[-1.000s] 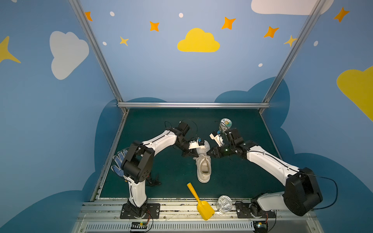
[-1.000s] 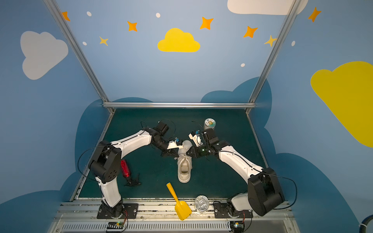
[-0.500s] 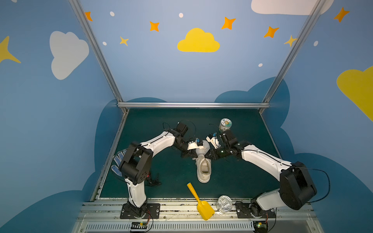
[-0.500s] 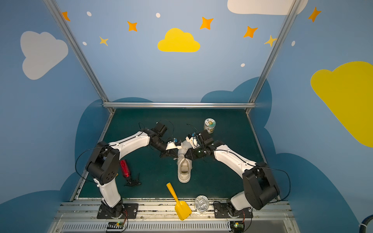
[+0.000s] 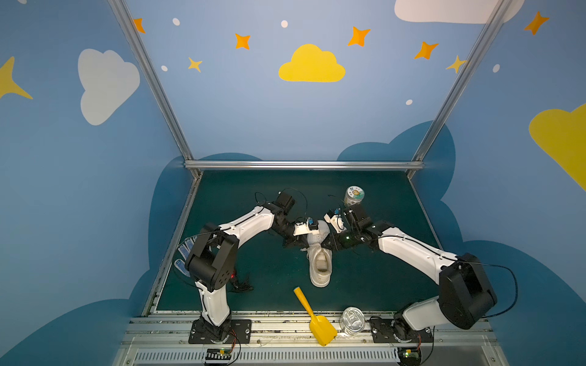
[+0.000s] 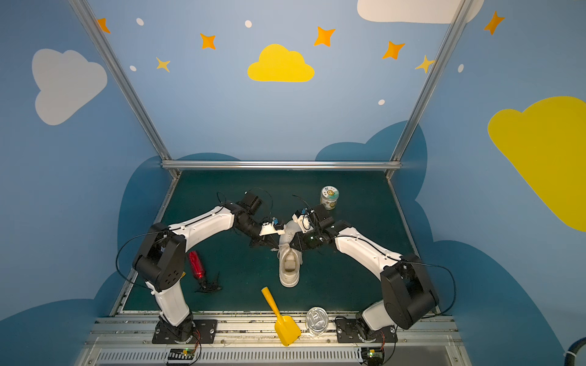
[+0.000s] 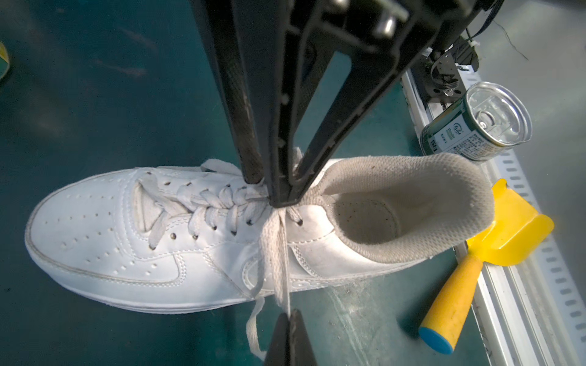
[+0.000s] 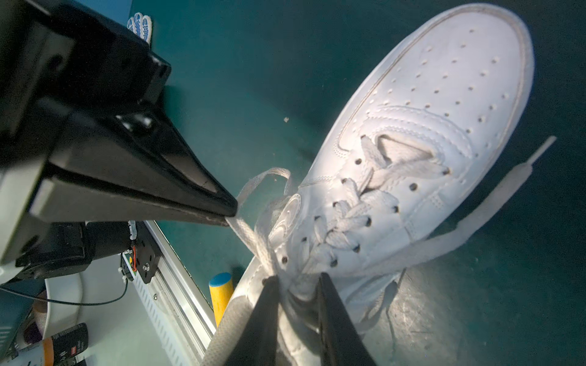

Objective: Tie the shoes

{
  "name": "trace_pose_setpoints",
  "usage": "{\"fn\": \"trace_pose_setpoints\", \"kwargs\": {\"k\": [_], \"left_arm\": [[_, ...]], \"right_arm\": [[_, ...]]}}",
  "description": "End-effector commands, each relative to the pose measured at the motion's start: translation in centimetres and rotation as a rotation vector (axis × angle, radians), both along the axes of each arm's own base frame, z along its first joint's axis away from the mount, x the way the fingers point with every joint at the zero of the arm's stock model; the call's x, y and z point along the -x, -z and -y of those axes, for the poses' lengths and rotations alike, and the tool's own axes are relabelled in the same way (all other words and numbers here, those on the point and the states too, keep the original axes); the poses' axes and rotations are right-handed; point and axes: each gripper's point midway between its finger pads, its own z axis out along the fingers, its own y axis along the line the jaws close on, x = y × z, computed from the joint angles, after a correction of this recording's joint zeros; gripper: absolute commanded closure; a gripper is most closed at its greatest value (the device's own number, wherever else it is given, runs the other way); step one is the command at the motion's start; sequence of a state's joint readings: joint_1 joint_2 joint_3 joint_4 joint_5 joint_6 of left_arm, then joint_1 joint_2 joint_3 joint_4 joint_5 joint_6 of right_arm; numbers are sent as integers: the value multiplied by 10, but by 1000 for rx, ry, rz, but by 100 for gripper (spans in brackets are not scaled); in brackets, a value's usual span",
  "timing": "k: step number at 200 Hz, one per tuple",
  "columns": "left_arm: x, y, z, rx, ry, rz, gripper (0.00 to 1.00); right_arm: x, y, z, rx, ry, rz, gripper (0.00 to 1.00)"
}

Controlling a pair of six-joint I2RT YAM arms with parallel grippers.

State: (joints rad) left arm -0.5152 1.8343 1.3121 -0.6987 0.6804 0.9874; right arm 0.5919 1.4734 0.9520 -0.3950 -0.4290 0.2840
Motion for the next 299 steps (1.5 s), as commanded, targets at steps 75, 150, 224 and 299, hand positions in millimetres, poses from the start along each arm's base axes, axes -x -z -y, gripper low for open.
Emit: {"fn": "trace_pose_setpoints", "kwargs": {"k": [75,150,224,299], "left_arm": [[2,-2,-17,-40,-17,-2,97],[2,-1,-20,-43,-24,-15,97],[1,5,-25,-53,-38,-22,97],[-4,-7,-4,26,-20,-5,69]], "right_arm": [[0,21,12,66,45,-48,80],[-1,21,14,64,51,-52,80],[-1,19,16,52,53,-53,79],[-1,14,12,35,41,-45,78]]}}
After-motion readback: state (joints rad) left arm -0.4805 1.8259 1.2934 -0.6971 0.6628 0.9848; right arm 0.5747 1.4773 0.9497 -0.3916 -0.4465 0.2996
